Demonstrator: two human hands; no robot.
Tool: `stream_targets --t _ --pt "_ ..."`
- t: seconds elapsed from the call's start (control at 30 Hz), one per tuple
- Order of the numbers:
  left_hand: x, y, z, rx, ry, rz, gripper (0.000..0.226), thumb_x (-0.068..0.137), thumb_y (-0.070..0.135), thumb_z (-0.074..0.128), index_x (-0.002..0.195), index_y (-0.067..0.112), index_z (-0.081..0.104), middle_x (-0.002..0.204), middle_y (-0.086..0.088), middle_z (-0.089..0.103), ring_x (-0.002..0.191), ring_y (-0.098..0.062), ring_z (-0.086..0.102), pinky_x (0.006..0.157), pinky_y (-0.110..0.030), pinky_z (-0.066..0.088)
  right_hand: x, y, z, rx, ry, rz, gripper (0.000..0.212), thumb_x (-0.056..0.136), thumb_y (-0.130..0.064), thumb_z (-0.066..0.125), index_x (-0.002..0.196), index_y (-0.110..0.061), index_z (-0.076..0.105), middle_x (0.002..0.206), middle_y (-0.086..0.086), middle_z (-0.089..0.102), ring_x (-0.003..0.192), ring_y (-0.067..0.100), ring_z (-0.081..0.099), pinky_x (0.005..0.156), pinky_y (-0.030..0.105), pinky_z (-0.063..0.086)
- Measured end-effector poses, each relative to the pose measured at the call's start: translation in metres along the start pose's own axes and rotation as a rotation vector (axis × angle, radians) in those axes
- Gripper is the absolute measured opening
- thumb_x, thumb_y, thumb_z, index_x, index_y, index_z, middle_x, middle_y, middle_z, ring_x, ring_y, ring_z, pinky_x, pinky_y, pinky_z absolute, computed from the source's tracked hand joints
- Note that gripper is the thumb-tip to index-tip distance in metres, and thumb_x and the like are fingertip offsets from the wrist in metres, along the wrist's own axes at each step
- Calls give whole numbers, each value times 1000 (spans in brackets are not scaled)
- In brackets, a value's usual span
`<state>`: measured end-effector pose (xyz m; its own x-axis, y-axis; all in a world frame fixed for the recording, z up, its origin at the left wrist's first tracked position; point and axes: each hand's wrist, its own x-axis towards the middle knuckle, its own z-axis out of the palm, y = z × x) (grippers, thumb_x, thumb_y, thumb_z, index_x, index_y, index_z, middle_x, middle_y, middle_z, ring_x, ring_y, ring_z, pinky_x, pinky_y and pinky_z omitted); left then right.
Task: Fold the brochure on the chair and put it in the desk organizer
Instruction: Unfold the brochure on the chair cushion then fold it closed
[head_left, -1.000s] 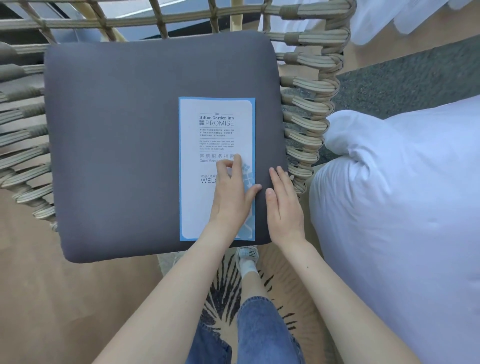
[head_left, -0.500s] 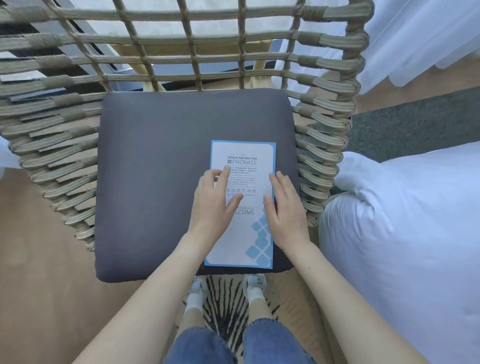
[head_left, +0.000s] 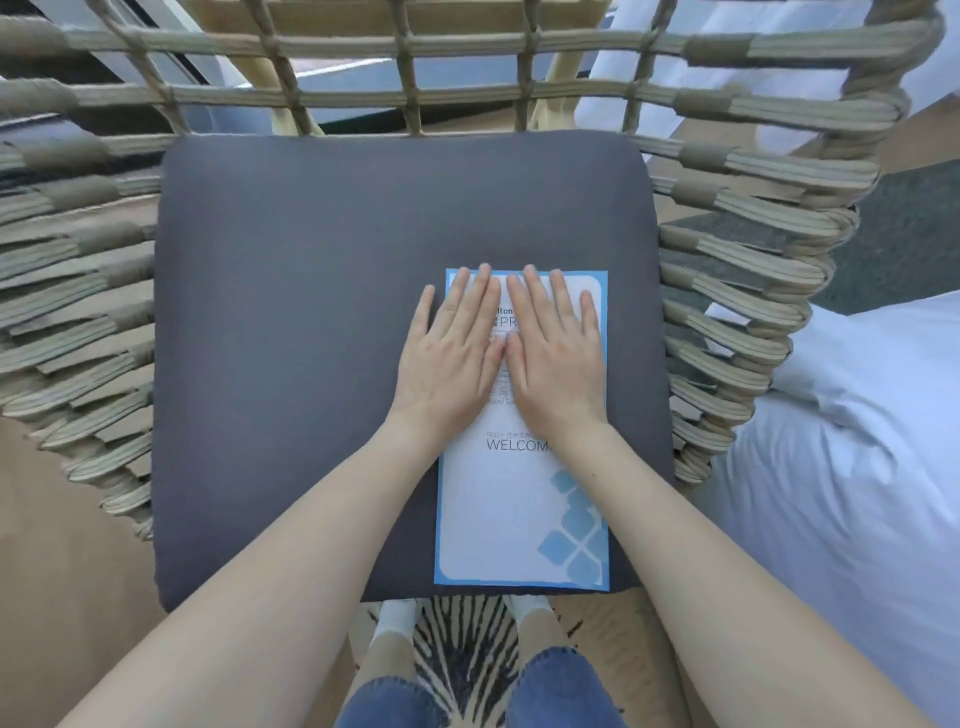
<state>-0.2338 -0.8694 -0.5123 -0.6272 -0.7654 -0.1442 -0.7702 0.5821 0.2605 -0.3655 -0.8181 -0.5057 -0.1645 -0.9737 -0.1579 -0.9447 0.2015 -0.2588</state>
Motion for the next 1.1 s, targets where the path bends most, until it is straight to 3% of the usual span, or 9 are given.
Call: stream_targets --t 0.4,0.63,0.9,1.1 --pt "-9 -23 2 14 28 38 61 102 36 25 152 2 21 160 -14 21 148 -24 18 121 -44 13 -7 26 -6 11 9 39 60 101 -33 30 155 -9 22 162 8 23 150 24 18 122 37 7" --pt "-9 -30 17 6 59 51 60 101 34 25 152 2 19 161 -14 20 149 -24 16 121 -44 11 -9 34 8 2 67 77 61 100 -34 30 155 -8 21 163 8 23 150 22 17 122 37 7" --pt "-10 -18 -16 10 -72 5 61 101 34 25 153 2 14 162 -14 14 150 -27 12 121 -44 8 -7 32 -26 145 -72 69 59 102 -26 38 156 -11 19 164 6 16 152 22 9 123 41 5" --pt "-54 4 -45 -66 108 8 58 100 28 32 151 2 23 159 -17 22 148 -33 19 120 -48 14 -49 8 -54 101 63 55 56 100 -22 38 154 -9 27 162 7 24 151 27 16 122 43 8"
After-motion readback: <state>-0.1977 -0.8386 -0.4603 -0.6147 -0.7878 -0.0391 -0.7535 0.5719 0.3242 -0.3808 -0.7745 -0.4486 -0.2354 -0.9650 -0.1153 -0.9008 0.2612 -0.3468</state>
